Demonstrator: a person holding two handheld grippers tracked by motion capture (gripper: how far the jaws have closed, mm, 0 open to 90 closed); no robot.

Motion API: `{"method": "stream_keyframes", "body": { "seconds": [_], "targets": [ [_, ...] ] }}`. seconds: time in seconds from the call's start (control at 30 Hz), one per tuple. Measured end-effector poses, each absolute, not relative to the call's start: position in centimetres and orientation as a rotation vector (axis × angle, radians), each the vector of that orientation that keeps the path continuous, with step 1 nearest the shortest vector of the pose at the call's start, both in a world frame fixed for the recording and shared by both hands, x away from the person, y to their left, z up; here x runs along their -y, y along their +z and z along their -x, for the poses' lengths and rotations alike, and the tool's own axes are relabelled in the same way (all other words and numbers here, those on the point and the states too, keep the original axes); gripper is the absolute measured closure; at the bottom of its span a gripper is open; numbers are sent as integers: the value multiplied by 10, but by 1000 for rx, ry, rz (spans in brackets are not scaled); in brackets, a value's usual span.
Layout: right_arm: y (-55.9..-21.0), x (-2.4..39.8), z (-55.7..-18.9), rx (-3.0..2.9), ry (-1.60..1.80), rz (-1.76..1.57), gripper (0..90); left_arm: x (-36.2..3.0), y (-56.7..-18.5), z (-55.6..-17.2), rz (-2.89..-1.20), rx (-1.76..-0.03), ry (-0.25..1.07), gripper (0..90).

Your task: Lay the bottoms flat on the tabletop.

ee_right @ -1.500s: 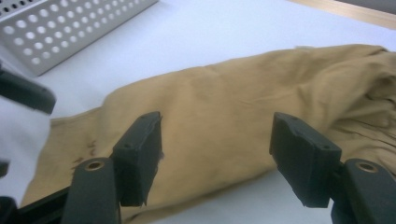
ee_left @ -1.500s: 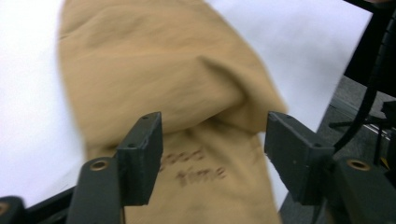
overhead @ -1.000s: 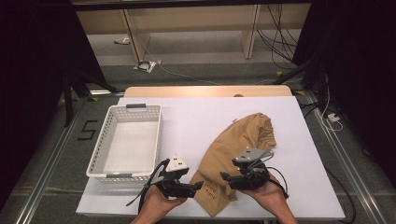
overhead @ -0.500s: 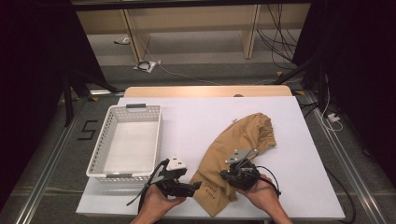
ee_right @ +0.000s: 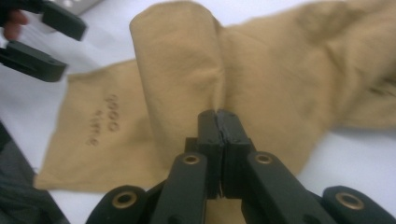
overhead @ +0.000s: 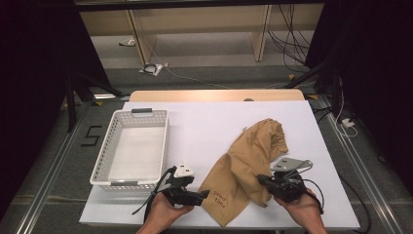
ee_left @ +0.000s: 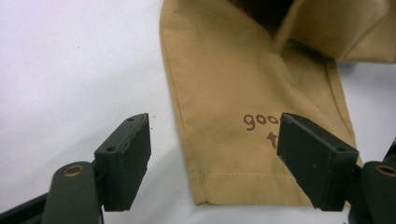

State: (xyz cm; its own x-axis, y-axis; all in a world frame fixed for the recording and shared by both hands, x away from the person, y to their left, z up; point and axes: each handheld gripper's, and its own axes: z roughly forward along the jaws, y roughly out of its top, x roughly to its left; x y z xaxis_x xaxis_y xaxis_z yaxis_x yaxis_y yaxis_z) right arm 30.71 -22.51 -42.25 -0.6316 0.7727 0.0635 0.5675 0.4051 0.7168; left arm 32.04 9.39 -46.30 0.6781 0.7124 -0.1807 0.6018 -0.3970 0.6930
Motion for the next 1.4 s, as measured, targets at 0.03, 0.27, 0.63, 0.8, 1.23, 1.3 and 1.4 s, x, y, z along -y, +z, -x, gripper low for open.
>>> {"method": "stream_keyframes", "body": {
  "seconds": [0.03,0.27,0.63,0.8,1.23,1.3,1.4],
  "targets": [
    [-424,231,-306,-2373,1053,-1190,893,-94,-464,-321,-2127,-1007,183,258],
    [-434,261,-298,-2311,988,-1297,892,-91,-472,-323,-2148,-1021,173,261],
    [-445,292,-299,-2244,867,-1411,889,-88,-482,-326,-2181,-1032,163,267],
    [-450,299,-302,-2234,776,-1427,886,-84,-485,-326,-2204,-1033,158,267],
    [-428,300,-303,-2187,891,-1418,552,-80,-484,-323,-2220,-1019,148,293],
    [-418,297,-302,-2176,943,-1397,510,-78,-484,-323,-2222,-1017,154,323],
    [-411,289,-305,-2173,969,-1370,471,-77,-484,-321,-2232,-1010,164,464]
  ]
}}
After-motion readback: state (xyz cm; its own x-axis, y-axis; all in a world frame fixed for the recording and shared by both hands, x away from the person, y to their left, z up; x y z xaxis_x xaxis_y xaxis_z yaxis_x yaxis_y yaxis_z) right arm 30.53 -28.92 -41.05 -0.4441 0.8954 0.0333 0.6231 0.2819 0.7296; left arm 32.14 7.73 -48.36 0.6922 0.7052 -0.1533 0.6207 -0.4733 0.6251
